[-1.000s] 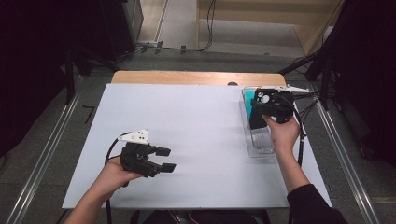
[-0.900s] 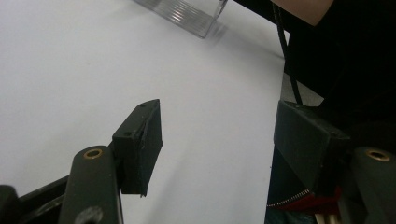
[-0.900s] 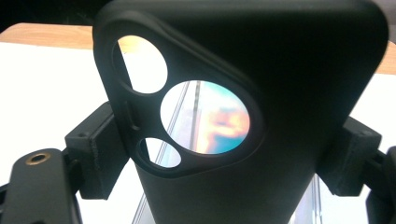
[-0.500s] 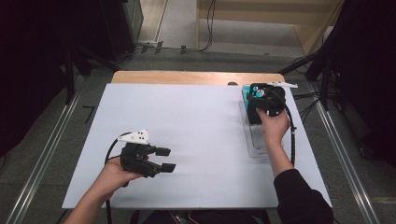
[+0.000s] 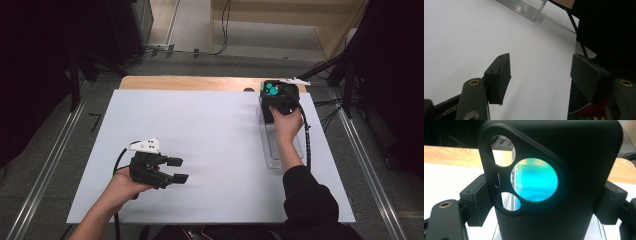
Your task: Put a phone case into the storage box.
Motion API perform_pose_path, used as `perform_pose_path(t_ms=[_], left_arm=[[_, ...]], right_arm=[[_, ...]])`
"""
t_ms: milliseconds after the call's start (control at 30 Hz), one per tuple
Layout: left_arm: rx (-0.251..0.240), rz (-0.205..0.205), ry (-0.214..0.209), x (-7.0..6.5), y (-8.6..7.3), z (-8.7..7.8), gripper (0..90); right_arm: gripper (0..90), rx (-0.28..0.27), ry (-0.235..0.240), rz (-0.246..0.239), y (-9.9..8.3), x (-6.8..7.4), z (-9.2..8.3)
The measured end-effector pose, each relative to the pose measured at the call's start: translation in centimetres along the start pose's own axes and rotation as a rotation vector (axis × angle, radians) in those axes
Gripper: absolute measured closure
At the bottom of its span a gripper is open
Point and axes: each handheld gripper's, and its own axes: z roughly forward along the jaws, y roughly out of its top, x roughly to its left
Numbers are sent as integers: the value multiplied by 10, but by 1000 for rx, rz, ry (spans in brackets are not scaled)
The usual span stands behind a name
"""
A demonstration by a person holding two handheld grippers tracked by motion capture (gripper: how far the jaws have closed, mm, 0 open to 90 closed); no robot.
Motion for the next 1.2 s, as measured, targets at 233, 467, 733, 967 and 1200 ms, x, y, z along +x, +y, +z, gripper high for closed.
perform_pose_path(t_ms=[233,467,733,967,1200], left_arm=[[14,-13,-3,4,-2,2,332],[6,-20,3,6,-1,0,331],[3,-20,0,6,-1,0,331],[-12,-39,12,8,-3,-2,331],[-19,-54,13,10,-5,-4,331]], right_arm=[[127,-38,18,-8,-3,-4,8],[105,-39,17,-40,-4,-2,9],[0,-42,71,-15,-6,-5,13],[0,-24,72,-10,-4,-7,7],[0,15,95,-4,2,-6,-19]])
